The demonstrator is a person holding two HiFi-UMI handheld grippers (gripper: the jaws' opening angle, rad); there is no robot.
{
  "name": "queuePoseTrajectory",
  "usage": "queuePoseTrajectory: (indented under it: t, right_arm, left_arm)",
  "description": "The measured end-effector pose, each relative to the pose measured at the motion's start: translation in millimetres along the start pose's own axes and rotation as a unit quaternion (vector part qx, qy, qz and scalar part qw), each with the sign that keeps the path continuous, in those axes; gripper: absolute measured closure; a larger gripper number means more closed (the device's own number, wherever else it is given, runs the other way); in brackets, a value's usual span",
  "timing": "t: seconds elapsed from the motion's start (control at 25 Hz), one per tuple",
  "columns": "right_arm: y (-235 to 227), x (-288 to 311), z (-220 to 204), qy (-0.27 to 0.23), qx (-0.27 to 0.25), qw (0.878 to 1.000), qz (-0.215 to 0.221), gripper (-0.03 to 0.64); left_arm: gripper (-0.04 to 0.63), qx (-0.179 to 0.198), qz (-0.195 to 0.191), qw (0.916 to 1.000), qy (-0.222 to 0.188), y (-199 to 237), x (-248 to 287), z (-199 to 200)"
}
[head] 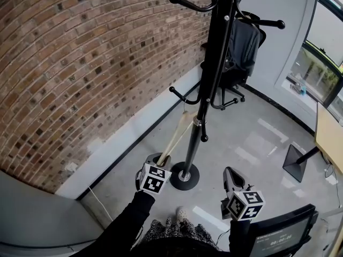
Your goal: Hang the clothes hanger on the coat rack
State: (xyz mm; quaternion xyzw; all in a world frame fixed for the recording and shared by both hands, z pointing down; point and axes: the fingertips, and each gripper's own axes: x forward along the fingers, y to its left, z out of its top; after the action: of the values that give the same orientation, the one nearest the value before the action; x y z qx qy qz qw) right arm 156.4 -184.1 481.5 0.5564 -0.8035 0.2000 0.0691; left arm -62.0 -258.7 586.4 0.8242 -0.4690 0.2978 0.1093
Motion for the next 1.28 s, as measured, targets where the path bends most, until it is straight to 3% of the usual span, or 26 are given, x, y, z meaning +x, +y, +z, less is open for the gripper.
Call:
queuePoseTrajectory:
  t: [0.8,0.84,0.92,1.0,1.28]
  right_arm:
    - [1,-9,-2,-0.001,-0.002,1.000,0.013,0.607]
    - [0,-9,-1,-0.002,-0.001,1.000,0.011,0.607]
    - [-1,-10,-1,-0.002,-0.002,1.000,0.010,0.607]
    - [0,-9,1,-0.003,-0.003,1.000,0.011,0.607]
    - [7,-6,4,-0.006,-0.006,1.000,0.018,0.607]
  left_arm:
    - [0.551,-0.002,-0.025,0.9995,-0.018,-16,9,-6]
    - [0.540,-0.003,-0.026,0.9994,-0.021,-16,9,-5]
    - [0.460,-0.005,-0.025,0.9993,-0.027,-16,9,-3]
    - [0.437,-0.004,-0.024,0.9992,-0.032,-15,8,-3]
    - [0.417,-0.021,-0.010,0.9985,-0.049,0,-7,-4]
